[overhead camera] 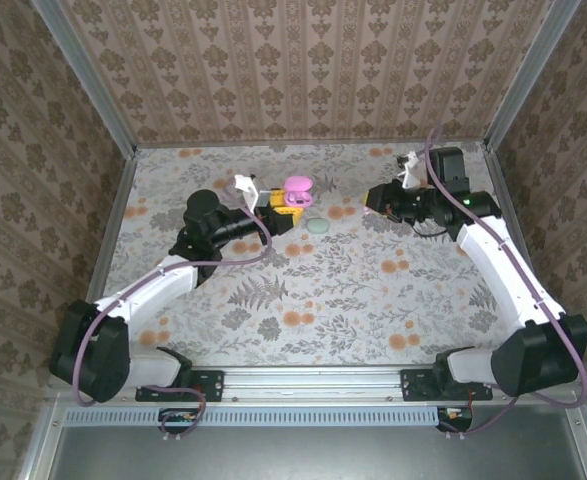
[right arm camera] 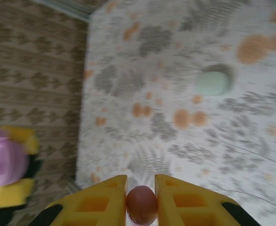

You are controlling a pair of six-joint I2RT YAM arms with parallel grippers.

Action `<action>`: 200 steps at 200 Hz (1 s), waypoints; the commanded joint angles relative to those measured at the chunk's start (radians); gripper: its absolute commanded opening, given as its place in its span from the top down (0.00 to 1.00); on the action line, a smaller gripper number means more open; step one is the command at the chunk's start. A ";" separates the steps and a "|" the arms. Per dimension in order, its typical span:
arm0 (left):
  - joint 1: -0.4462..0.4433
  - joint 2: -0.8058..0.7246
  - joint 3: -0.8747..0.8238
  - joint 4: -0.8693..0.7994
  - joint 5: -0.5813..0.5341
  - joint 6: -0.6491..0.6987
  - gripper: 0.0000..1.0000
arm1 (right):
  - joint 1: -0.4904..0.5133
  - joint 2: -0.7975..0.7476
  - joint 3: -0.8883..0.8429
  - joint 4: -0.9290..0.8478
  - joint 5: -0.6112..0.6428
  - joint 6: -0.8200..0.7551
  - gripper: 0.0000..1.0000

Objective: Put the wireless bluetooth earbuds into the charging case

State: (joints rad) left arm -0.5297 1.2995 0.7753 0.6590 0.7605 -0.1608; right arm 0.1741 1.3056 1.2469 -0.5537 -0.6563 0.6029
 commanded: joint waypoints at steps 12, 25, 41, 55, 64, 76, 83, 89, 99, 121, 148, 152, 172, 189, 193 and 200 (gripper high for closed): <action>-0.009 0.007 0.035 0.059 0.036 -0.022 0.74 | 0.083 -0.038 0.041 0.143 -0.092 0.086 0.77; -0.010 0.007 0.034 0.059 0.038 -0.022 0.75 | 0.112 -0.034 0.054 0.169 -0.095 0.098 0.77; -0.011 0.009 0.036 0.059 0.044 -0.023 0.75 | 0.149 -0.025 0.076 0.189 -0.096 0.100 0.77; -0.012 0.007 0.035 0.059 0.048 -0.022 0.74 | 0.173 -0.009 0.098 0.205 -0.092 0.100 0.76; -0.014 0.009 0.036 0.060 0.050 -0.022 0.74 | 0.185 0.003 0.109 0.210 -0.088 0.100 0.76; -0.015 0.010 0.035 0.061 0.053 -0.022 0.74 | 0.198 0.017 0.126 0.219 -0.085 0.102 0.76; -0.016 0.012 0.036 0.060 0.055 -0.023 0.75 | 0.206 0.026 0.135 0.225 -0.086 0.104 0.76; -0.016 0.012 0.035 0.062 0.057 -0.023 0.75 | 0.214 0.032 0.142 0.227 -0.086 0.101 0.76; -0.018 0.012 0.038 0.062 0.058 -0.023 0.75 | 0.227 0.040 0.151 0.229 -0.079 0.097 0.76; -0.018 0.012 0.040 0.062 0.061 -0.025 0.75 | 0.243 0.058 0.162 0.230 -0.070 0.094 0.76; -0.018 0.012 0.041 0.064 0.060 -0.028 0.74 | 0.257 0.074 0.176 0.223 -0.064 0.082 0.76; -0.019 0.013 0.042 0.064 0.062 -0.028 0.75 | 0.260 0.076 0.177 0.223 -0.064 0.080 0.77; -0.019 0.012 0.044 0.065 0.063 -0.029 0.75 | 0.263 0.080 0.184 0.216 -0.057 0.074 0.77; -0.019 0.010 0.047 0.065 0.063 -0.029 0.75 | 0.266 0.080 0.188 0.210 -0.051 0.070 0.77; -0.019 0.012 0.047 0.065 0.063 -0.030 0.75 | 0.268 0.080 0.190 0.210 -0.050 0.069 0.77; -0.019 0.012 0.048 0.065 0.066 -0.029 0.75 | 0.269 0.108 0.189 0.214 -0.049 0.069 0.77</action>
State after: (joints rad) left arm -0.5430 1.3098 0.7898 0.6884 0.8005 -0.1680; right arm 0.4332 1.3827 1.3975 -0.3443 -0.7166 0.6846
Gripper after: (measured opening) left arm 0.344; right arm 0.235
